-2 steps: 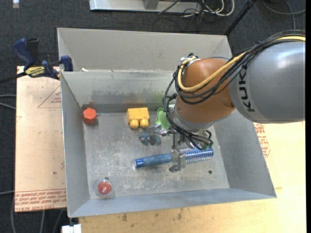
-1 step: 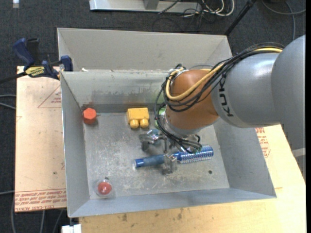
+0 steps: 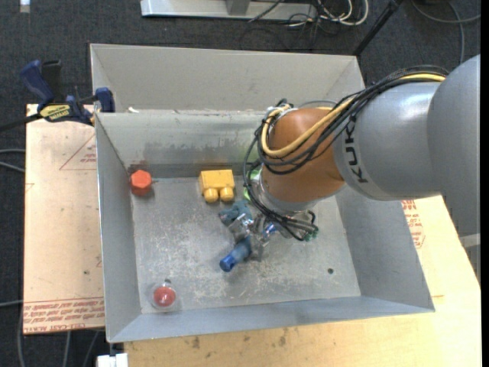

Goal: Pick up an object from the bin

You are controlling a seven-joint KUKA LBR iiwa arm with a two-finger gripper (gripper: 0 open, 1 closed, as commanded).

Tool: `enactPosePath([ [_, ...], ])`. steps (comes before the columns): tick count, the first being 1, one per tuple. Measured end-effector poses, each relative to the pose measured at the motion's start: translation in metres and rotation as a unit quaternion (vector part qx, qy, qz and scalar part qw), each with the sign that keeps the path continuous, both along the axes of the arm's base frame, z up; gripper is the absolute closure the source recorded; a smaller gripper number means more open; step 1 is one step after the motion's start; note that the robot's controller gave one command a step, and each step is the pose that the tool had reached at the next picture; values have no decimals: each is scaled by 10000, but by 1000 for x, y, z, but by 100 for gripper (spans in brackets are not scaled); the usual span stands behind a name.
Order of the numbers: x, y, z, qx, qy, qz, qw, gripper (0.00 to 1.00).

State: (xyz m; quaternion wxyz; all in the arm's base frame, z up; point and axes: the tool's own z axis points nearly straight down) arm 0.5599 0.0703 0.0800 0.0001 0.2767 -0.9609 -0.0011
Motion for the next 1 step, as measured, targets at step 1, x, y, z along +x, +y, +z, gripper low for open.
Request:
enactPosePath([
  [1, -1, 15, 161, 3, -51, 256, 9997, 100],
])
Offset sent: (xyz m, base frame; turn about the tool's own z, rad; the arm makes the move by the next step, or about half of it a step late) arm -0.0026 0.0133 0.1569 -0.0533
